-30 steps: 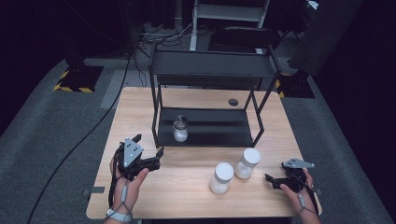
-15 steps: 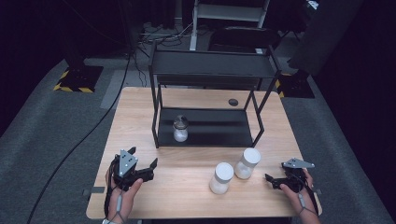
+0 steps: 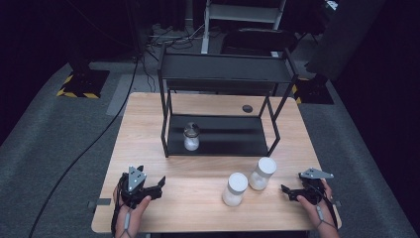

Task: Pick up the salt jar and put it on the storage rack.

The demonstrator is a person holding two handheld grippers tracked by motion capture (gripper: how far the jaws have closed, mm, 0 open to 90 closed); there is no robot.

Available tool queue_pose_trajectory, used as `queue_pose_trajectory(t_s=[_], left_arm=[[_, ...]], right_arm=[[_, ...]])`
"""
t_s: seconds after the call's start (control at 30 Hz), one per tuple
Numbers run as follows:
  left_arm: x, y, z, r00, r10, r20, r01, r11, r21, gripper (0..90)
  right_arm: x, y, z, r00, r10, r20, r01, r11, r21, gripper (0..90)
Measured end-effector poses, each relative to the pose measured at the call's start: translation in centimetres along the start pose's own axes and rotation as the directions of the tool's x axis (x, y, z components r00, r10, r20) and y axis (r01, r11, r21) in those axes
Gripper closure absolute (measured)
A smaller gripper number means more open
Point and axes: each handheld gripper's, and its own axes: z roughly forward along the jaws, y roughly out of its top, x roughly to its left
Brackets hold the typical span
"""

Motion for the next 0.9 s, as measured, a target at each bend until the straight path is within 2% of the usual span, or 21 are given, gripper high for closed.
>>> queue_pose_trajectory(t_s=[0.1,0.23,0.4,0.5,0.57,0.6,0.7,0.73,0.9], left_arm=[[0.2,-0.1,0.3,1.0,-0.006,0.005,0.006,0.9997,0.022,10.0],[0.3,0.1,0.9,0.9996,-0.027,0.005,0.027,0.9967,0.077,10.0],[0.3,0.3,1.4,0.9996,-0.026,-0.006,0.027,0.9918,0.125,10.0],[0.2,0.7,1.8,0.9998,-0.016,-0.013,0.018,0.9852,0.17,10.0],[-0.1,0.9,2.2,0.9997,-0.001,-0.024,0.006,0.9786,0.205,9.8],[0.0,1.2,2.4,0.9998,-0.002,-0.02,0.006,0.9728,0.232,9.9],[-0.1,1.5,2.6,0.9998,0.002,-0.02,0.003,0.9674,0.253,9.4],[-0.1,1.7,2.8,0.9998,-0.002,-0.022,0.008,0.962,0.273,9.3],[0.0,1.7,2.8,0.9997,-0.01,-0.022,0.016,0.9617,0.274,8.4]], right_arm=[[0.0,0.0,0.0,1.0,0.0,0.0,0.0,1.0,0.0,3.6],[0.0,0.0,0.0,1.0,0.0,0.0,0.0,1.0,0.0,3.6],[0.0,0.0,0.0,1.0,0.0,0.0,0.0,1.0,0.0,3.6],[0.0,0.0,0.0,1.0,0.0,0.0,0.0,1.0,0.0,3.6],[0.0,0.0,0.0,1.0,0.0,0.0,0.0,1.0,0.0,3.6],[0.0,0.0,0.0,1.0,-0.001,0.0,0.001,1.0,0.0,3.6],[0.0,0.0,0.0,1.0,-0.001,0.0,0.001,1.0,0.0,3.6],[0.0,0.0,0.0,1.0,-0.001,0.0,0.001,1.0,0.0,3.6],[0.0,0.0,0.0,1.0,-0.001,0.0,0.001,1.0,0.0,3.6]])
